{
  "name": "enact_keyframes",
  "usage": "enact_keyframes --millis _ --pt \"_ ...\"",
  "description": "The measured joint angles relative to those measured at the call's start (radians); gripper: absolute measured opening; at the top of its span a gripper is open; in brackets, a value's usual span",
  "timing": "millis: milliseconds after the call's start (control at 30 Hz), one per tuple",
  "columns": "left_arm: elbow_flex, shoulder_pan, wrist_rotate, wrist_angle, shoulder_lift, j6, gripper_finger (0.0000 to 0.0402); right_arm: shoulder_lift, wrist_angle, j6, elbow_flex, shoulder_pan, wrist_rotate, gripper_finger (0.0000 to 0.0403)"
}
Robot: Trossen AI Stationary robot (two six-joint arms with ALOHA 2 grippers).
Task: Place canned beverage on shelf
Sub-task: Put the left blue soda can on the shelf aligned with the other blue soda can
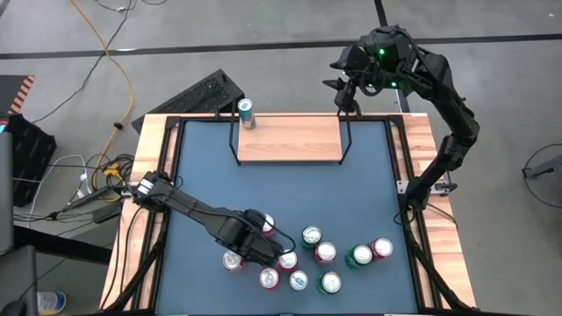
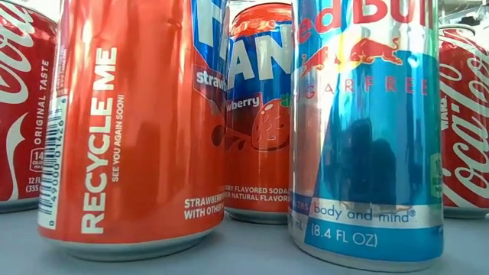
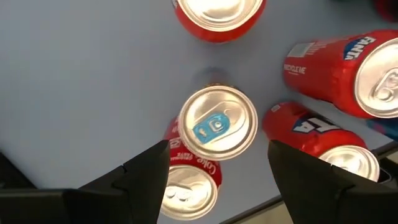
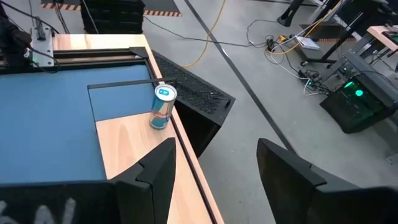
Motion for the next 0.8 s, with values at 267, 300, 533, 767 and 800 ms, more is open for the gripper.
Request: enact_keyframes --millis 267,300,533,767,800 --pt "0.000 0.000 -0.027 0.004 -0.001 -0.007 0.0255 0.000 -0.001 0.000 0.000 0.000 0.000 0.0217" --pt "0.000 0.000 -0.027 0.007 0.002 -0.002 0.0255 0.000 -0.001 0.000 0.000 0.000 0.000 0.0217" --pt "-0.002 0.006 0.007 0.031 0.052 0.057 0.0255 0.000 -0.007 0.000 0.000 0.000 0.000 0.0217" --pt "0.000 0.006 0.020 0.015 0.079 0.074 0.0255 0.000 -0.015 -0.001 0.000 0.000 0.001 0.0217" --pt "0.000 0.006 0.017 0.016 0.079 0.067 0.0255 0.000 -0.014 -0.001 0.000 0.000 0.000 0.0217"
